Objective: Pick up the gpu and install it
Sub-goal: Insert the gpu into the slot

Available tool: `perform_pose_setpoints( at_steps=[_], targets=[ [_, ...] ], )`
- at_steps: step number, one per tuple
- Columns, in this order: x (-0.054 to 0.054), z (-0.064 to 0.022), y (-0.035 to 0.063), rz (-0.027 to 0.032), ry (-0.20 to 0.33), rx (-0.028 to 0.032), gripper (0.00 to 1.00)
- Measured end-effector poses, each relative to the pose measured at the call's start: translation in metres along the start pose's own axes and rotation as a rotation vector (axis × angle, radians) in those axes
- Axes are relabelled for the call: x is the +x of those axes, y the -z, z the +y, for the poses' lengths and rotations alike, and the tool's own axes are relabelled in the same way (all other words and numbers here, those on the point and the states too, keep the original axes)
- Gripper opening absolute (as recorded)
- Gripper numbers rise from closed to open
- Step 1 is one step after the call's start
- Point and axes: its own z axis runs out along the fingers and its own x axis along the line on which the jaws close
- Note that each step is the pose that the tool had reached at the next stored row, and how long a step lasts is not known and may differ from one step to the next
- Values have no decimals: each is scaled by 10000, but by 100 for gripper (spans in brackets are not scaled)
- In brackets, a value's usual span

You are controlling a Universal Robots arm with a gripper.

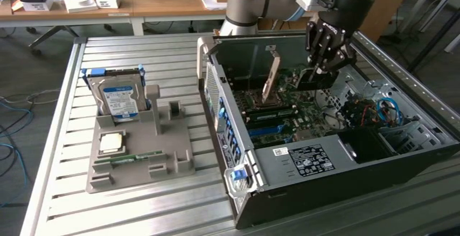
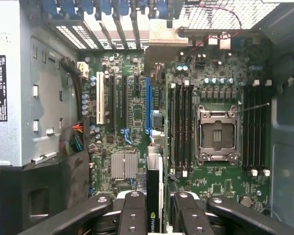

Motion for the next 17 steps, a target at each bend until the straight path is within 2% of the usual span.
perform_pose_setpoints(
  at_steps=[13,17],
  targets=[
    [13,125,-15,17,496,43,26],
    [14,132,-28,16,501,48,26]
  ],
)
